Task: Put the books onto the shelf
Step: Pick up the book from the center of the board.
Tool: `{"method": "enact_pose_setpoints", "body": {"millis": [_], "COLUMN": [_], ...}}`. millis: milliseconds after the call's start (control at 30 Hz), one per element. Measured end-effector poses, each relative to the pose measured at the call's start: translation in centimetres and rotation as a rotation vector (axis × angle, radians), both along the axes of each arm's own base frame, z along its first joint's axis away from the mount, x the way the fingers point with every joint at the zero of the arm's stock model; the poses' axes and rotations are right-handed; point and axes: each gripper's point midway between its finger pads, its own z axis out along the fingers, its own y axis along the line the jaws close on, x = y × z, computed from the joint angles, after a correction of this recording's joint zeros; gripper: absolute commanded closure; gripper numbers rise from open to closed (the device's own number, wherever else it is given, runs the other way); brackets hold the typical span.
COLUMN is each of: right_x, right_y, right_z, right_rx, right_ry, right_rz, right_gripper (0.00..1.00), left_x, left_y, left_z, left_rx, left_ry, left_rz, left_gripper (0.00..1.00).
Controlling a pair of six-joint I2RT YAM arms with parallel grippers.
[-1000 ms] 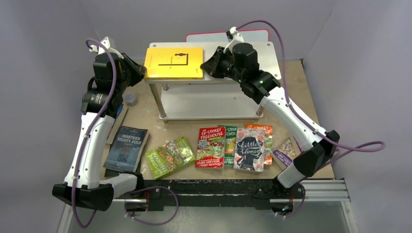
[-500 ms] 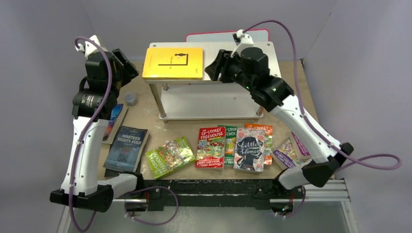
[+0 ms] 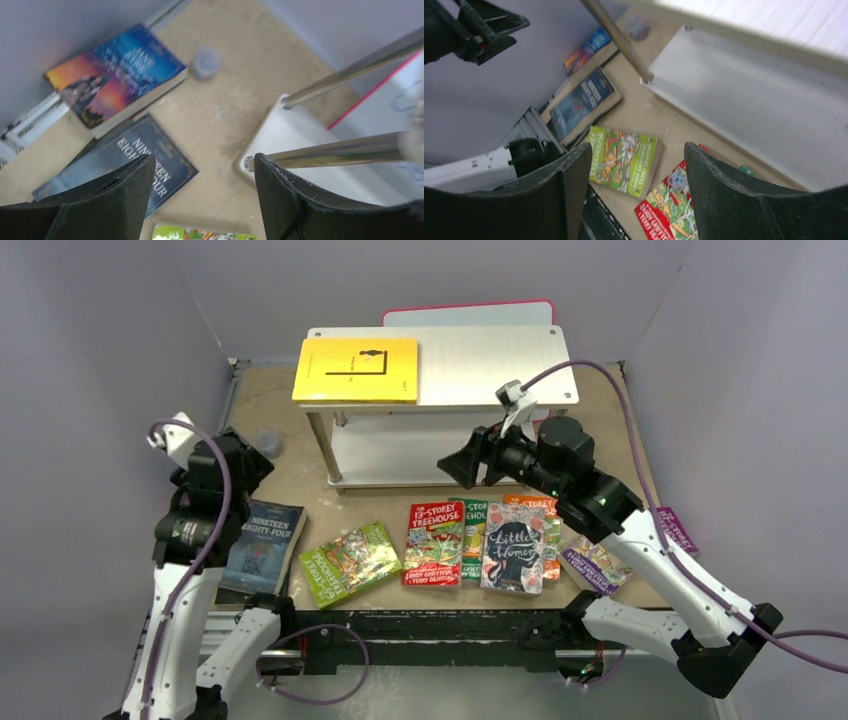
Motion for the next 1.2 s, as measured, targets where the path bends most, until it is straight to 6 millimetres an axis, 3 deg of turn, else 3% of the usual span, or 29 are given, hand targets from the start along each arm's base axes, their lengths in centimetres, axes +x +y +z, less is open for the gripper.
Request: {"method": "enact_pose_setpoints", "body": {"millis": [200, 300, 400, 600, 800, 933, 1200], "right_x": [-2.0, -3.2, -4.0, -4.8, -5.1, -5.0, -4.9], "right_y": [1.9, 3.0, 3.5, 3.2, 2.4, 2.4, 2.7], "right_z": [-5.5, -7.2, -9.0, -12.4, -13.0, -13.1, -13.7], "right_rx": [-0.04, -0.024, -0.02, -0.037, -0.029, -0.012, -0.014], "right_ry": [0.12, 0.154, 0.189, 0.242, 0.228, 0.209, 0.218], "right_rz": [0.077, 0.12, 0.145, 0.146, 0.131, 0.128, 0.131], "right_gripper": [0.3, 0.3, 0.3, 0.29, 0.29, 0.28, 0.28], "left_x": [-0.3, 0.5, 2.1, 4.9, 8.3, 10.2, 12.9], "left_y": [0.1, 0.3, 1.3, 5.6, 8.7, 9.6, 9.7], "left_z": [-11.1, -14.1, -14.9, -15.6, -15.7, -16.5, -21.4], "left_rx": [-0.049, -0.043, -0.033, -0.073, -0.019, 0.047, 0.096], "left_ry": [0.24, 0.332, 0.351, 0.365, 0.478, 0.583, 0.799], "left_rz": [0.095, 0.141, 0.205, 0.35, 0.345, 0.283, 0.148], "left_gripper": [0.26, 0.25, 0.24, 0.24, 0.25, 0.27, 0.34]}}
